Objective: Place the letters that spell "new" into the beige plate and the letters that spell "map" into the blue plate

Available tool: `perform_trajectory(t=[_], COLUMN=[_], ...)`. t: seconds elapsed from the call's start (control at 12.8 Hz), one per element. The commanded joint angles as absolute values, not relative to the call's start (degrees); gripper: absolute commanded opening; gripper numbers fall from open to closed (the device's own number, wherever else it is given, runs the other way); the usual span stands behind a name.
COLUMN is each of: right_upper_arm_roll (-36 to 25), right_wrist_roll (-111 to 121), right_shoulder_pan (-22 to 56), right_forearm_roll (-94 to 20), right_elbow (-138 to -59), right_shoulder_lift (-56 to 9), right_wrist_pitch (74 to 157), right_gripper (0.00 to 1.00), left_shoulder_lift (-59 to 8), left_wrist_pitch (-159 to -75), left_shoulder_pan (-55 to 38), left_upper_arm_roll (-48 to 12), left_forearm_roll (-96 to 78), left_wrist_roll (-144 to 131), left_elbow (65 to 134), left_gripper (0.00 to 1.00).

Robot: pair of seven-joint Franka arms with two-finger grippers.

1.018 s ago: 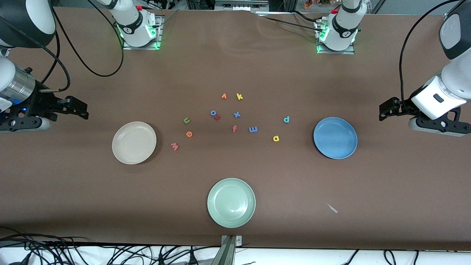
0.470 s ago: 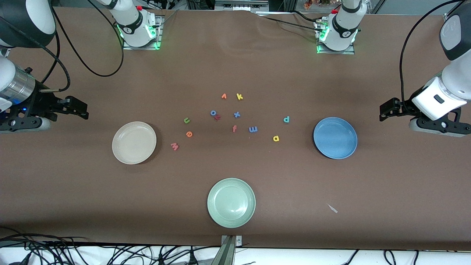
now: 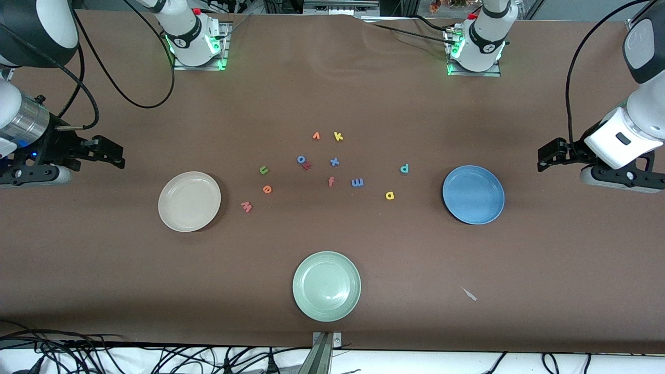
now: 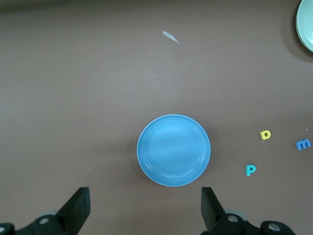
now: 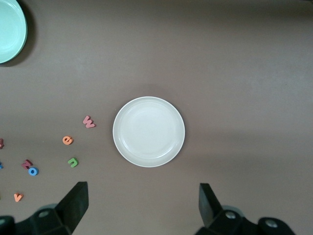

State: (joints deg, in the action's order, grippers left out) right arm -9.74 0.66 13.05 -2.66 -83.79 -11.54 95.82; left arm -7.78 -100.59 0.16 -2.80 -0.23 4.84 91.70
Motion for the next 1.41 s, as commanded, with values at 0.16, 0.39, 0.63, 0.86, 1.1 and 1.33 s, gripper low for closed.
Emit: perform_trajectory(t=[0.16,0.39,0.63,0.86,1.1,1.33], right_upper_arm_roll=[-9.76,-9.67,-9.67,-9.58,-9.06,-9.05], right_wrist_roll=[0.35,0.44,0.44,0.53,0.88,0.44], right_shoulder_pan=[10.99,10.63,10.63,11.25,11.60,15.28], right_forearm_roll=[-3.60,-3.52,-3.43,-2.73,-2.90,-2.81], right_elbow=[-82.00,-82.09,-82.00,-82.09,-82.53,-82.27], right_shoulder_lift=[-12.39,-12.39,-14.58,-15.29,-16.17,-18.19], right_wrist_pitch=[95.36,95.36,95.80,95.98,95.62,96.33], right_gripper=[1.00,1.00,1.00,1.00,0.99,0.99], left_shoulder_lift=[-8.70,-8.79,-9.67,-11.86,-12.75,-12.57], left_wrist_pitch=[-99.32,-99.32,-99.49,-99.49,-99.49,-99.32], left_shoulder_pan=[0.44,0.44,1.14,1.14,1.75,2.37], left_upper_arm_roll=[-2.81,-2.72,-2.72,-2.72,-2.29,-2.29], left_forearm_roll=[-1.23,-1.23,-1.32,-1.23,-0.70,-1.05], left_wrist_roll=[4.48,4.57,4.57,4.40,4.57,4.57], left_elbow=[88.59,88.42,87.89,87.71,86.84,86.75], left_gripper=[1.00,1.00,1.00,1.00,1.00,1.00])
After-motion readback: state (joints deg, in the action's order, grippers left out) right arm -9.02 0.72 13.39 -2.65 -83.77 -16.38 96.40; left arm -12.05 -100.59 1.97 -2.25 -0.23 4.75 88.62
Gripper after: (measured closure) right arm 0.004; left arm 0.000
